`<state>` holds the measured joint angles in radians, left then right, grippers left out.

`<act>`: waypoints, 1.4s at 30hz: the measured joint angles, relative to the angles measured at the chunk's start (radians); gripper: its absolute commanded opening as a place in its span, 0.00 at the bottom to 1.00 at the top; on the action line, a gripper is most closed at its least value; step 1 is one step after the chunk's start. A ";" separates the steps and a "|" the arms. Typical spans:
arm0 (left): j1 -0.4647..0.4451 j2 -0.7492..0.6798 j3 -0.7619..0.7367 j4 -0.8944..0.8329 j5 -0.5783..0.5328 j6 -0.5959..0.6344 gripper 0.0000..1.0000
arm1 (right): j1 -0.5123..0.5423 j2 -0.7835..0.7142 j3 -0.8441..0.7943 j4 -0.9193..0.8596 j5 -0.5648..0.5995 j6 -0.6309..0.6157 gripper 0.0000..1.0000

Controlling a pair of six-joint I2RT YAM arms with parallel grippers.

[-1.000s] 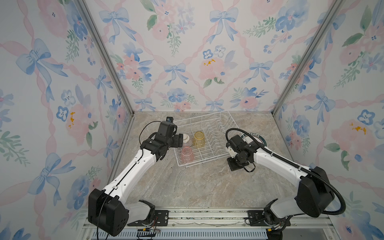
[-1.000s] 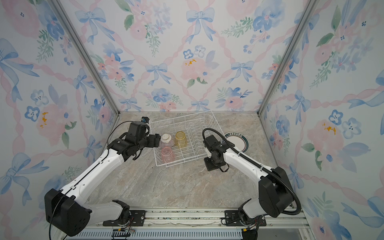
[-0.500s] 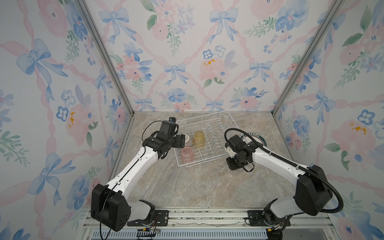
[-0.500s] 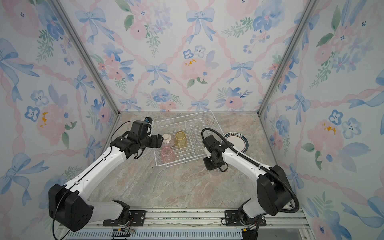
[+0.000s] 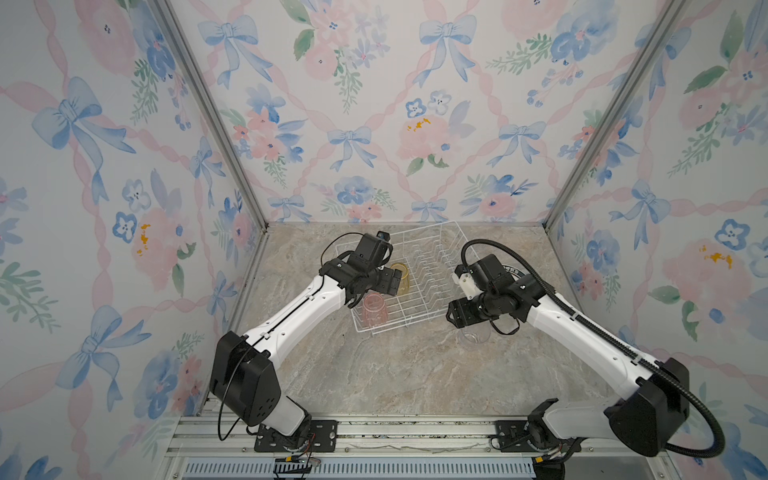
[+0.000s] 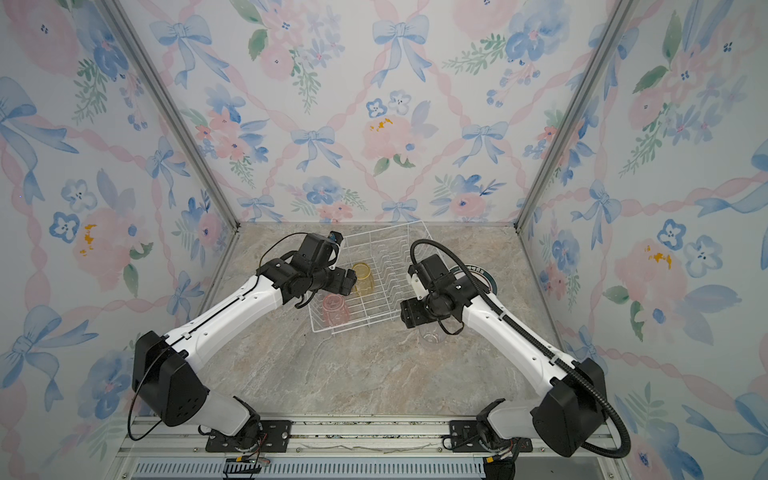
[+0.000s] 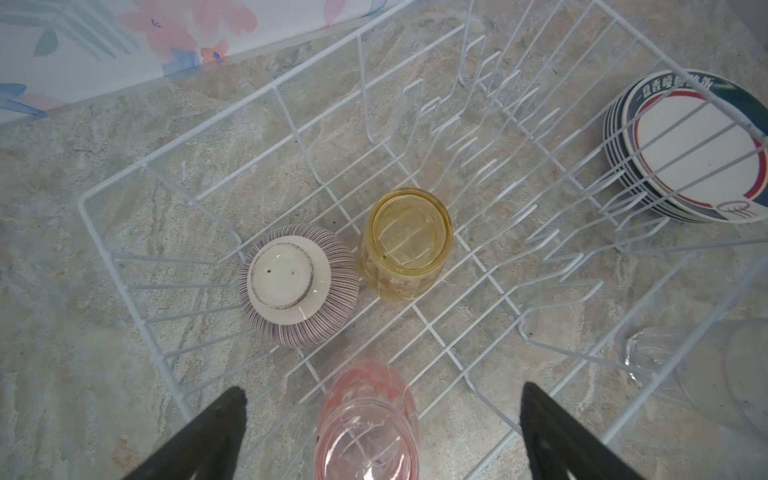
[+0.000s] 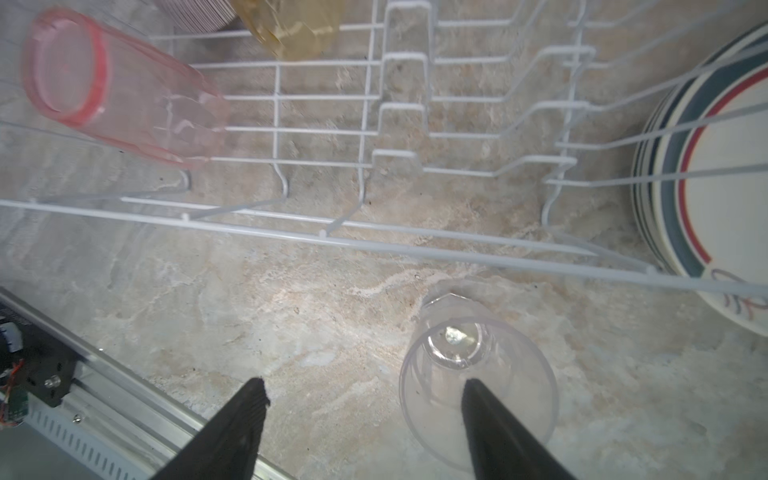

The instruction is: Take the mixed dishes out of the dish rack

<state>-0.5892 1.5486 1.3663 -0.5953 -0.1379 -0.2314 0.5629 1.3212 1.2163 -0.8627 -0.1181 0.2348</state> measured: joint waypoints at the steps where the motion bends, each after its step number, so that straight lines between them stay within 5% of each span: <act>1: -0.003 0.019 0.016 -0.005 0.004 0.003 0.98 | -0.008 -0.019 0.015 0.002 -0.014 0.002 0.81; 22: -0.014 0.425 0.352 -0.108 0.031 0.030 0.98 | -0.187 -0.111 0.015 0.047 -0.137 0.009 0.83; 42: 0.001 0.520 0.394 -0.138 0.031 0.049 0.97 | -0.222 -0.113 -0.014 0.084 -0.188 0.013 0.84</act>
<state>-0.5884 2.0686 1.7599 -0.7330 -0.1074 -0.1822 0.3408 1.2079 1.2018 -0.7792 -0.3058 0.2474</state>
